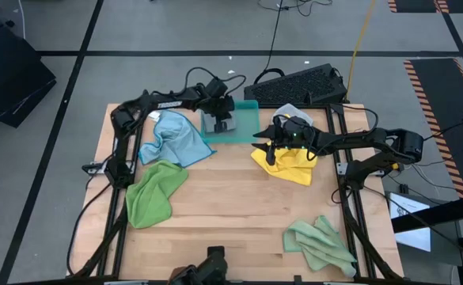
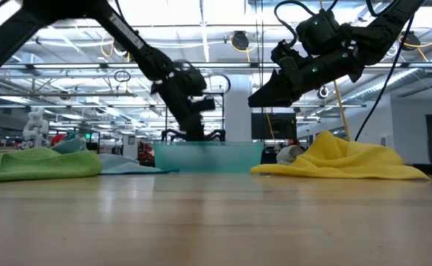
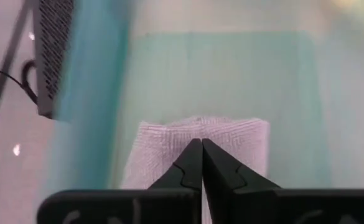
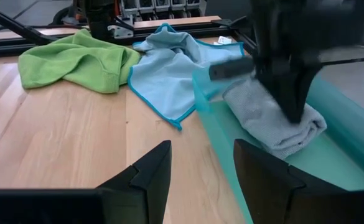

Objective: Fold microfiber towels
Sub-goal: Put the folded dark gray microfiber towel into the green bin, then fold the yellow microfiber cloth

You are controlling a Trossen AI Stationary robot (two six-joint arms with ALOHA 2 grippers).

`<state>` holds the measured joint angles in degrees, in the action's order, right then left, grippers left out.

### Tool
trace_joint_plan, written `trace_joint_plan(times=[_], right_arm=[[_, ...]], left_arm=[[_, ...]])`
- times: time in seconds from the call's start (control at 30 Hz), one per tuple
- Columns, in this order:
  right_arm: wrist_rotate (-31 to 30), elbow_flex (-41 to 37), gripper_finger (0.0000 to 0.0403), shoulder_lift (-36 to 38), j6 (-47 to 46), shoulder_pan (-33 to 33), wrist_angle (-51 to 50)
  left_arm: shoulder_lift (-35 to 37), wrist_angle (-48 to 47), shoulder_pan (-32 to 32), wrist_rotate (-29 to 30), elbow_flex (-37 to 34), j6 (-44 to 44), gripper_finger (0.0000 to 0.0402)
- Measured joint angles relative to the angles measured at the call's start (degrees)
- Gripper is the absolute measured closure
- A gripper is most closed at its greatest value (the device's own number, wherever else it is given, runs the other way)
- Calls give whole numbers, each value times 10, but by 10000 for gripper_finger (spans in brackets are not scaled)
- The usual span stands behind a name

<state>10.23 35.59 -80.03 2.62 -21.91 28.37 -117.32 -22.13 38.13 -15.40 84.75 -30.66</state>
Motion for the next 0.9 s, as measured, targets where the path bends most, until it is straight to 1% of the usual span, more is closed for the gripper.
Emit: trace_joint_plan(times=[0.1, 0.27, 0.37, 0.43, 0.57, 0.6, 0.7, 0.8, 0.9], right_arm=[[0, 0, 239, 0, 0, 0, -7], [0, 0, 239, 0, -11, 0, -25], [0, 0, 239, 0, -25, 1, -35], [0, 0, 239, 0, -36, 4, -43], [0, 0, 239, 0, -61, 19, -59], [-4, 0, 239, 0, -67, 26, -62], [-57, 0, 239, 1, -88, 52, -81], [-108, 1, 239, 12, -116, 79, -114], [-146, 2, 239, 30, -158, 113, -162]], left_arm=[[39, -36, -4, -2, 0, 8, 393], [120, -123, -14, -9, -1, 19, 392], [174, -142, -21, -13, -37, 41, 392], [216, -126, -24, -12, -84, 61, 392], [310, -47, -34, -8, -199, 100, 392], [332, -28, -38, 1, -227, 111, 392], [395, 35, -52, 29, -301, 131, 392], [444, 98, -67, 33, -357, 145, 392], [474, 157, -84, 34, -410, 166, 392]])
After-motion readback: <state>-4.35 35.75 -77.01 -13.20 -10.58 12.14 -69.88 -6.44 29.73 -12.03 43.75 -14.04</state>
